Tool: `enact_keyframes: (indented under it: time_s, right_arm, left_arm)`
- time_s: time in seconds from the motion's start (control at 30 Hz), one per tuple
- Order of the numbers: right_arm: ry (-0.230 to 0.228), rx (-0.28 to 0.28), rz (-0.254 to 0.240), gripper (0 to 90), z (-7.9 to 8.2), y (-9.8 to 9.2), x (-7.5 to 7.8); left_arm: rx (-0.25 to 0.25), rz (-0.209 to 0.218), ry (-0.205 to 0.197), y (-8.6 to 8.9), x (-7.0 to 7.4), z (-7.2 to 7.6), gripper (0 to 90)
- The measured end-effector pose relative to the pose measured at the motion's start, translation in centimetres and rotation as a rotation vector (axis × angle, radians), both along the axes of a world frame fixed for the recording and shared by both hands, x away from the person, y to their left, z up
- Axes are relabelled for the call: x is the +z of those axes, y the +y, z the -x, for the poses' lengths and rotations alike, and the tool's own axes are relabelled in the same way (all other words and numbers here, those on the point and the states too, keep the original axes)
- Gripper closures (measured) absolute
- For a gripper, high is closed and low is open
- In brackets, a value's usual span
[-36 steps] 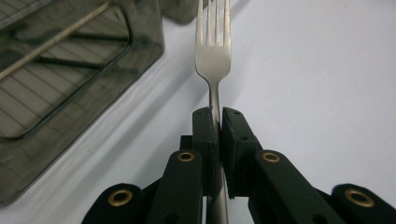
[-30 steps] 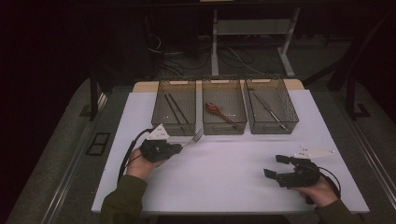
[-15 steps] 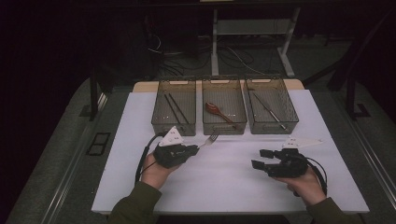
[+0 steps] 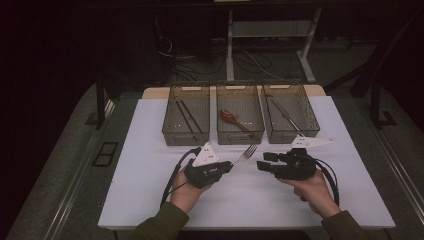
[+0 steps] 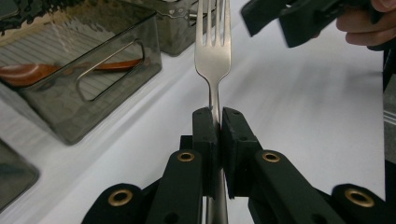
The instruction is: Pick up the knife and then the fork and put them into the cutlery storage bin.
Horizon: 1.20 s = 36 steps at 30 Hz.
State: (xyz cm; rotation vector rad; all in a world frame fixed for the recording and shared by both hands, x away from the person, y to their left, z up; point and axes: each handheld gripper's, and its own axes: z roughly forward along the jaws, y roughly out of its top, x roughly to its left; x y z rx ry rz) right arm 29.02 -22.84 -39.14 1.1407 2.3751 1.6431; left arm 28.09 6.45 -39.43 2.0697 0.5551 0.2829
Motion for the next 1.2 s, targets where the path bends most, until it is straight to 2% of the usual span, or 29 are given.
enact_keyframes:
  time_s: [0.1,0.17,0.23,0.37,0.57,0.63,0.7,0.77,0.93,1.07,1.2]
  right_arm:
    - [0.007,-0.018,-0.026,51.1,-0.6,0.6,0.0]
    - [0.016,-0.021,-0.026,53.6,-1.0,1.0,0.1]
    - [0.029,-0.027,-0.031,57.7,-1.4,1.4,0.0]
    - [0.049,-0.035,-0.043,68.3,-2.0,1.9,-0.2]
    - [0.038,-0.035,-0.088,84.6,-2.4,2.4,0.0]
    - [0.025,-0.028,-0.103,87.7,-2.4,2.5,0.2]
    - [0.002,-0.028,-0.09,87.9,-2.3,2.6,0.4]
    - [0.0,-0.024,-0.09,88.0,-2.3,2.5,0.5]
    - [-0.048,-0.063,-0.066,88.0,-2.3,1.0,1.5]
    - [-0.101,-0.106,0.038,88.0,-2.5,-1.1,3.1]
    - [-0.127,-0.161,0.065,88.0,-2.9,-3.6,4.6]
  left_arm:
    - [-0.004,-0.006,-0.009,-0.5,0.0,0.2,84.2]
    - [-0.002,-0.003,-0.015,-0.7,-0.1,0.4,84.3]
    - [-0.002,-0.01,-0.022,-0.7,0.0,0.4,84.3]
    - [0.009,0.003,-0.029,-0.7,-0.1,0.4,84.2]
    - [0.014,-0.007,-0.03,-0.8,-0.3,0.4,84.2]
    - [0.011,0.014,-0.005,-0.8,-0.5,0.2,84.0]
    - [-0.004,0.022,0.006,-0.7,-0.6,0.0,83.2]
    - [-0.01,0.033,0.003,-0.6,-0.7,0.0,81.1]
    - [-0.02,0.033,0.007,0.3,-0.8,-0.1,64.9]
    - [-0.03,0.064,0.037,1.9,-1.4,-0.1,54.8]
    - [-0.034,0.063,0.051,3.7,-1.9,0.1,47.7]
